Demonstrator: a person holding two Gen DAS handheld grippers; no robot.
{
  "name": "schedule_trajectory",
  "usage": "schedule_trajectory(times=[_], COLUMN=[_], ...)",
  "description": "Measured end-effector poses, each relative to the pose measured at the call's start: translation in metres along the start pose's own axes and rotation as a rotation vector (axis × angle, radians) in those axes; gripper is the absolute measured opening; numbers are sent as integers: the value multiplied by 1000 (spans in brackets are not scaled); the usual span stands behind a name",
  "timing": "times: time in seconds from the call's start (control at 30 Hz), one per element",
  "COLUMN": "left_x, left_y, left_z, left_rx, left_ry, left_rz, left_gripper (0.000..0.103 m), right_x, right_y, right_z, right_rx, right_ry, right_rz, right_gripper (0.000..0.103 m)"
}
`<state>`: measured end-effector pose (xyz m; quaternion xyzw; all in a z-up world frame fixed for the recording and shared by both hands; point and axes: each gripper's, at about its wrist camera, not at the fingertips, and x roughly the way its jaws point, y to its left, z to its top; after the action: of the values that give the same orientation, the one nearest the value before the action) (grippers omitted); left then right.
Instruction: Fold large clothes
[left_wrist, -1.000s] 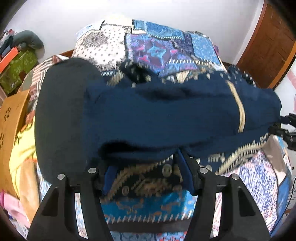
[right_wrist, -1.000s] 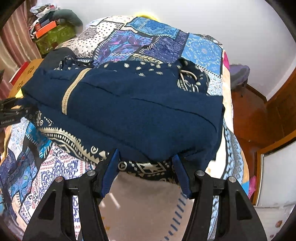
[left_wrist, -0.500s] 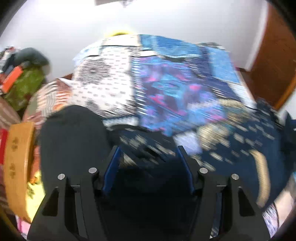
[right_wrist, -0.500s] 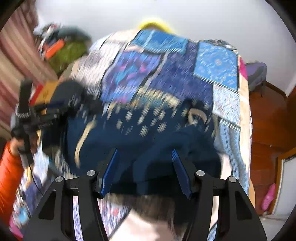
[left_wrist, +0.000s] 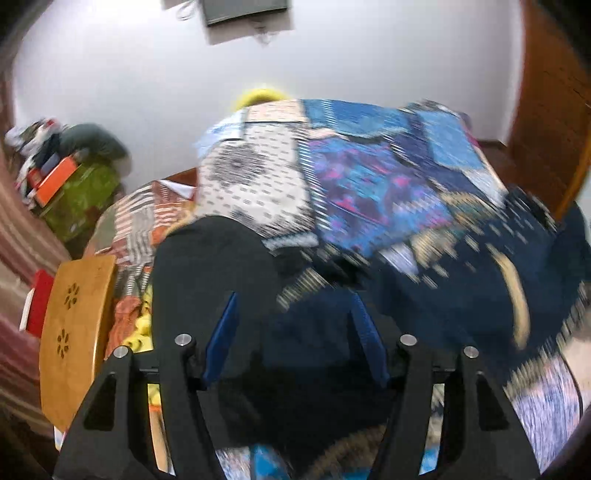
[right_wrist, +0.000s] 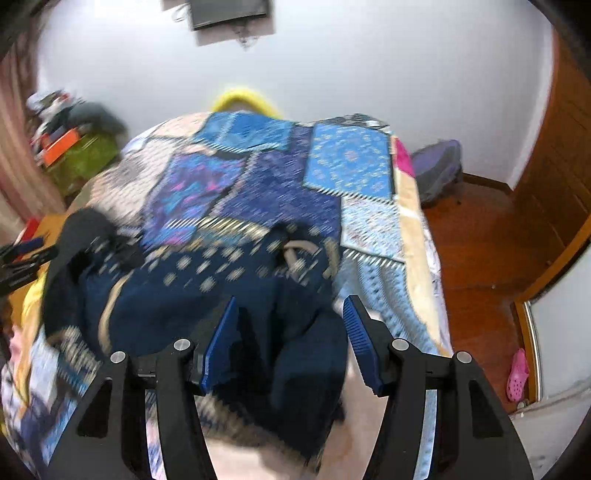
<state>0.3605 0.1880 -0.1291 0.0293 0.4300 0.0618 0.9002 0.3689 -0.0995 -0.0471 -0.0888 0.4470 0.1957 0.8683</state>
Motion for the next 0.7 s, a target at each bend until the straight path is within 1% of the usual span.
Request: schedule_trajectory(times=[0.1,0.2,0.37,0.4,0.47,0.53,0.63,0.7], left_x=[-10,-9,7,12,24,33,49,62], left_y=[-21,-47,-89,-97,-112,-115,-102,-87], left_z=[-17,-33,-50,-51,-47,-37,-10,12], left_rx=[46,89,165,180,219,226,170,113], left_ry=[18,57,111,119,119,105,99,104], left_rz=[-72,-130,-168,-170,-140,-120,-143,-143], left_gripper=[65,65,65,65,65,65,65,67], right_x=[-11,-8,24,30,45,54,71,83], right_y=[18,36,67,72,85,91,94,90], right_z=[-14,-29,-45,-46,-42,-35,-16,4], right_rx=[-46,-107,-236,-251,-299,-323,-343,-325], right_ry=[28,77,171,177,195,211,222,190], right_rz=[50,84,43,31,8,1,8,-32], right_gripper=[55,56,56,56,56,56,56,56])
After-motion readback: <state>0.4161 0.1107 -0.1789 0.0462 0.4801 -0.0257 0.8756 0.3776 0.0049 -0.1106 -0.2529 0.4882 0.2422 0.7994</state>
